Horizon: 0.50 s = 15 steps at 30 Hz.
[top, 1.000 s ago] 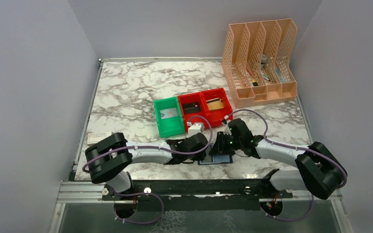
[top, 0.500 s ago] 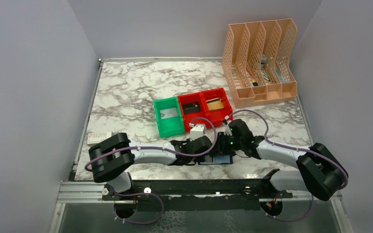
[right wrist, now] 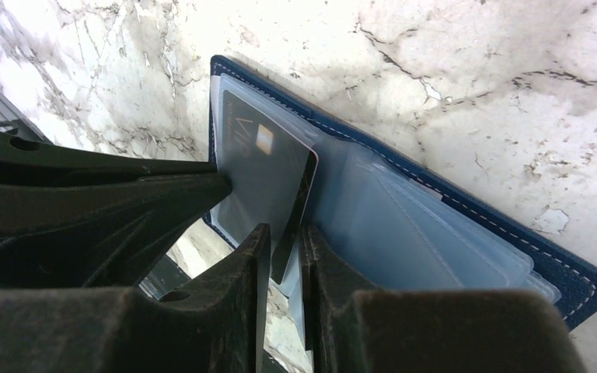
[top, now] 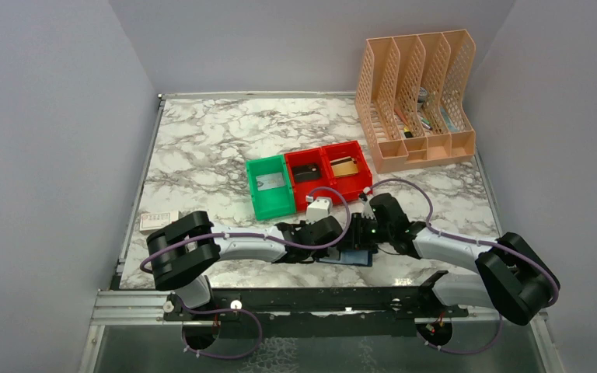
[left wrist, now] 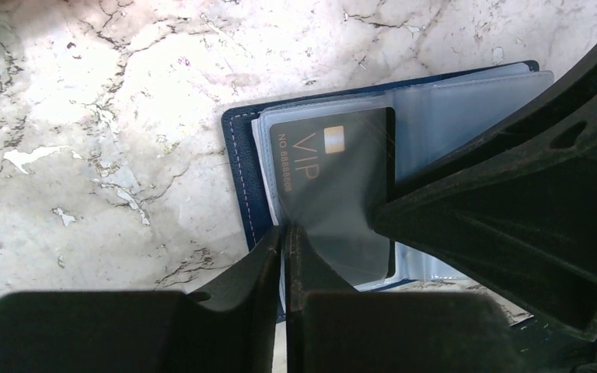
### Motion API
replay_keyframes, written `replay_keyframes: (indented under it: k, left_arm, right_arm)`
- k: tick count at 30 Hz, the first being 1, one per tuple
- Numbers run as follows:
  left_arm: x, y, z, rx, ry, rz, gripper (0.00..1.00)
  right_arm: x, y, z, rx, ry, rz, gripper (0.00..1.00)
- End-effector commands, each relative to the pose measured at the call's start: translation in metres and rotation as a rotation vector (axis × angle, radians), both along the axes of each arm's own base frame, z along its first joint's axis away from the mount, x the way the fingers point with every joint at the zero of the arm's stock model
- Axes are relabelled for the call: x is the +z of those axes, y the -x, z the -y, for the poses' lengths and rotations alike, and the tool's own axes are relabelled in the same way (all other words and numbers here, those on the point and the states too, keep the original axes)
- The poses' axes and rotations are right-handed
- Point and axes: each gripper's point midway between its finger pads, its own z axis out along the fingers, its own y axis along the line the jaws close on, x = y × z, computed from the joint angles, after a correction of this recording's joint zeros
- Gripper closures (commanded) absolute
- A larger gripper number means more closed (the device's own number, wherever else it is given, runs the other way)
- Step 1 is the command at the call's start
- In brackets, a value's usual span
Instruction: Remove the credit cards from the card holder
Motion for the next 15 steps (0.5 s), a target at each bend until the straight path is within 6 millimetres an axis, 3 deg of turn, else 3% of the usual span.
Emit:
replay_keyframes:
  k: [1, 5, 9, 15]
  left_arm:
    - [-0.023, 0.012, -0.008, -0.025, -0.059, -0.059, 0.95]
    - [-0.023, 0.015, -0.010, -0.013, -0.048, -0.065, 1.00]
    - [-0.021, 0.014, -0.008, -0.008, -0.021, -0.061, 1.00]
    - [-0.025, 0.013, -0.020, 0.039, -0.045, -0.060, 1.00]
  right_arm:
    - [-0.006, 0.014, -0.001, -0.002, -0.049, -0.068, 0.81]
    - [0.005, 0.013, -0.010, 0.016, -0.128, -0.068, 0.86]
    - [0.012, 0.011, -0.015, 0.043, -0.172, -0.066, 0.99]
    - [0.015, 0.003, -0.001, 0.027, -0.122, -0.027, 0.99]
